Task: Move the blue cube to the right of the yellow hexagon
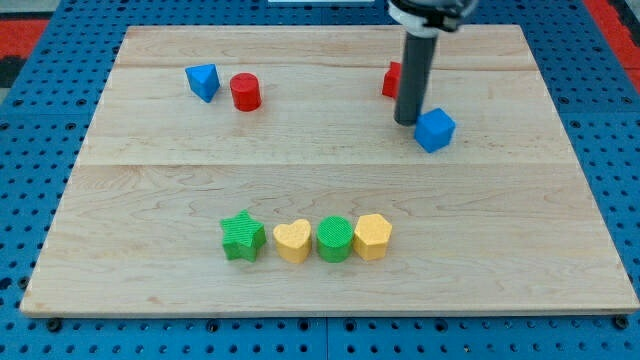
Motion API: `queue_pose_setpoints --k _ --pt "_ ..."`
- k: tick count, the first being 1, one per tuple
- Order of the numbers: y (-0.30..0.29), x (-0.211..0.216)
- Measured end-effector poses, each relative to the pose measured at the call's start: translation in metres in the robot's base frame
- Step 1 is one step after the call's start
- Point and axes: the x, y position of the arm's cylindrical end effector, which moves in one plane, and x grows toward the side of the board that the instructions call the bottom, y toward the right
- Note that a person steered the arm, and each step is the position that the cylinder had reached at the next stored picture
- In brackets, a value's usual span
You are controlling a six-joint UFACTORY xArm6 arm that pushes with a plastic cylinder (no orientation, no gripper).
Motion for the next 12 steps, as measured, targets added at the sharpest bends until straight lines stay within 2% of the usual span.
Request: queue_pose_setpoints --k 1,2,3,4,5,6,7,8,9,10,11,12 --pt "0.028 0.01" --pt "0.067 -0.031" --pt "0.1 -0.006" --pt "0.068 0.028" --pt "0.032 0.018" --pt "0.002 -0.013" --pt "0.012 0.046" --pt "0.027 0.086" --pt "0.027 0.102" --pt "0.105 0.102" --pt "0.099 0.121" --pt "0.044 0.122"
